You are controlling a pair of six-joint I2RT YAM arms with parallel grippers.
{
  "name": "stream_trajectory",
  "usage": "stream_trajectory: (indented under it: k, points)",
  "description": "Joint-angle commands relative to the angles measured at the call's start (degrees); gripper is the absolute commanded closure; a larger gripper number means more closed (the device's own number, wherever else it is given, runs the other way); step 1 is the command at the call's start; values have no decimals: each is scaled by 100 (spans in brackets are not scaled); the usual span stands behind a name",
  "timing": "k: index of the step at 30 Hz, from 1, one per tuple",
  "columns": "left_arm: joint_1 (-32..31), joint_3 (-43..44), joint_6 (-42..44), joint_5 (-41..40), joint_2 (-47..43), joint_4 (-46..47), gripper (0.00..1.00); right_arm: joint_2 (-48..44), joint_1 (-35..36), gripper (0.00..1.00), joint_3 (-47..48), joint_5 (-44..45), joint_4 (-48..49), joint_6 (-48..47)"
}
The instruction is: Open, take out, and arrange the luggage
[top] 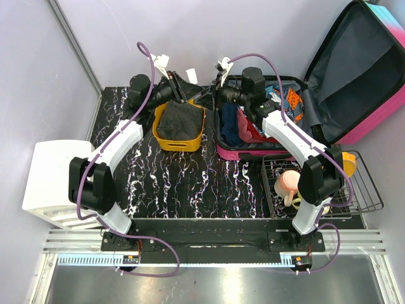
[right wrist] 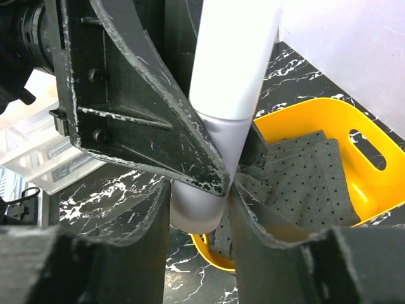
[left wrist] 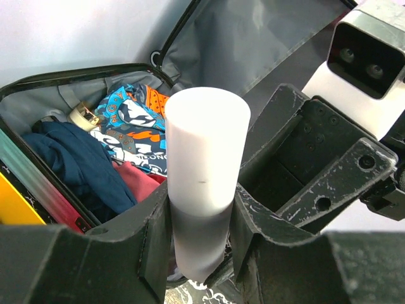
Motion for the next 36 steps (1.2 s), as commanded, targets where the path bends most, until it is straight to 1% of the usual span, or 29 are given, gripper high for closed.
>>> stream_trajectory:
  k: [1, 3, 4, 5, 6, 8, 9, 11, 12, 13, 14, 15, 16, 17, 18, 19, 20, 24, 26, 34, 36]
  points:
    - [-100, 20, -279, 18, -358, 527, 96, 38, 0, 60, 197, 236, 345, -120]
    - [-100, -41, -314, -26, -376, 553, 96, 20, 9, 37, 162, 227, 415, -85]
    - [-92, -68, -358, -44, -384, 562, 97, 29, 9, 30, 162, 219, 450, -58]
    - [-109, -94, -375, -35, -385, 588, 97, 29, 27, 27, 179, 219, 450, -67]
    - [-118, -103, -376, -44, -393, 589, 97, 72, 27, 32, 214, 210, 450, -76]
    - [-127, -103, -367, -61, -402, 597, 97, 116, 44, 38, 267, 210, 433, -67]
    - [-127, -94, -358, -61, -393, 589, 97, 143, 62, 46, 311, 210, 433, -67]
    - [-127, -68, -358, -79, -402, 536, 93, 152, 53, 57, 337, 201, 398, -76]
    - [-118, -68, -349, -88, -420, 510, 87, 126, 62, 65, 338, 201, 380, -102]
    - [-118, -50, -262, -79, -437, 466, 78, 99, 62, 81, 329, 192, 328, -180]
    - [-66, 11, -200, -88, -489, 300, 58, 73, 62, 90, 268, 184, 301, -242]
    - [-22, 46, -121, -88, -525, 186, 51, -6, 62, 98, 224, 183, 284, -304]
    - [66, 142, 114, -114, -595, -129, 47, -50, 53, 100, 162, 166, 292, -391]
    - [119, 187, 238, -114, -630, -306, 42, -85, 53, 100, 49, 148, 292, -549]
    - [172, 248, 483, -123, -648, -482, 41, -164, 53, 100, 4, 131, 292, -646]
    - [277, 362, 555, -114, -692, -762, 40, -191, 53, 100, -40, 96, 310, -673]
    - [312, 389, 574, -79, -692, -834, 39, -217, 53, 100, -110, 52, 336, -691]
    - [383, 398, 477, 158, -727, -897, 36, -244, 71, 100, -190, -124, 433, -752]
    - [383, 372, 442, 150, -762, -870, 35, -244, 71, 100, -181, -221, 433, -805]
    - [383, 293, 240, 123, -701, -756, 35, -226, 202, 100, -111, -423, 477, -866]
    - [374, 301, 266, 106, -701, -747, 36, -235, 229, 100, -111, -458, 442, -919]
